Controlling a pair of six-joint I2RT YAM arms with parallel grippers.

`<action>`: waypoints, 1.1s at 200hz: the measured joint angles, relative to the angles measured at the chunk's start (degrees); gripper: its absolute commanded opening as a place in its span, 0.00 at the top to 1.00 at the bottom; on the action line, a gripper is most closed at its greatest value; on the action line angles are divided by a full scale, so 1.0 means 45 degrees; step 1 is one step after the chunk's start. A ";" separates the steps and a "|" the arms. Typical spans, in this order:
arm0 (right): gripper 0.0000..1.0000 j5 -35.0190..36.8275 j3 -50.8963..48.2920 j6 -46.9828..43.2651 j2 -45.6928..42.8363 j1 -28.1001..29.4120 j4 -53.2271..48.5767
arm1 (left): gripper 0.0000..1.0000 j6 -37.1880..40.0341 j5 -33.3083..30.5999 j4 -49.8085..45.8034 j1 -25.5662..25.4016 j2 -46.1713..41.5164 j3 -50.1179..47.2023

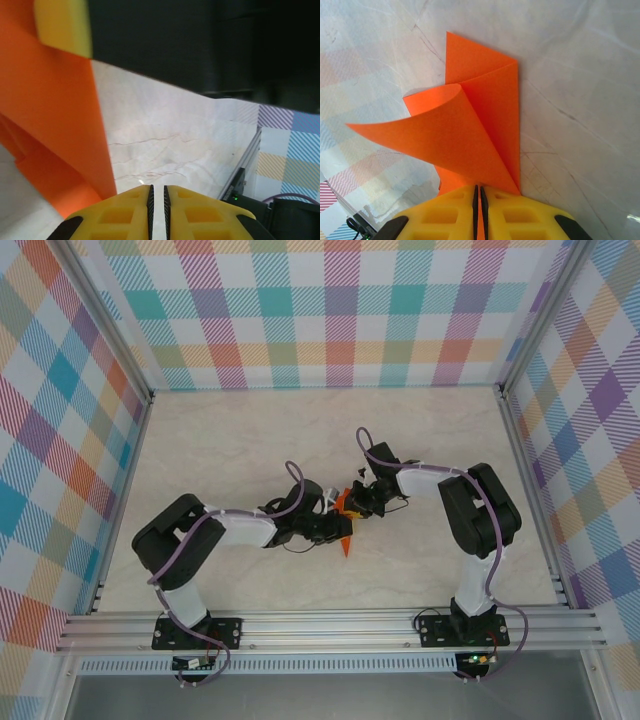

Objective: Fold a paper plane with a square sheet of paper (fold left side to right side)
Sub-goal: Fold the wing for the fifth time at the center of the table.

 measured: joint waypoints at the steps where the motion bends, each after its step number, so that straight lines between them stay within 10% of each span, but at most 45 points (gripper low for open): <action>1: 0.86 0.0000 0.0000 0.0000 0.0000 0.0000 0.0000 | 0.84 -0.0005 0.0000 0.0000 0.0000 0.0010 0.0000; 220: 0.97 0.0442 -0.0389 -0.0330 -0.1117 -0.0005 -0.0024 | 0.98 -0.0976 -0.1394 -0.1127 -0.0330 0.0753 0.0296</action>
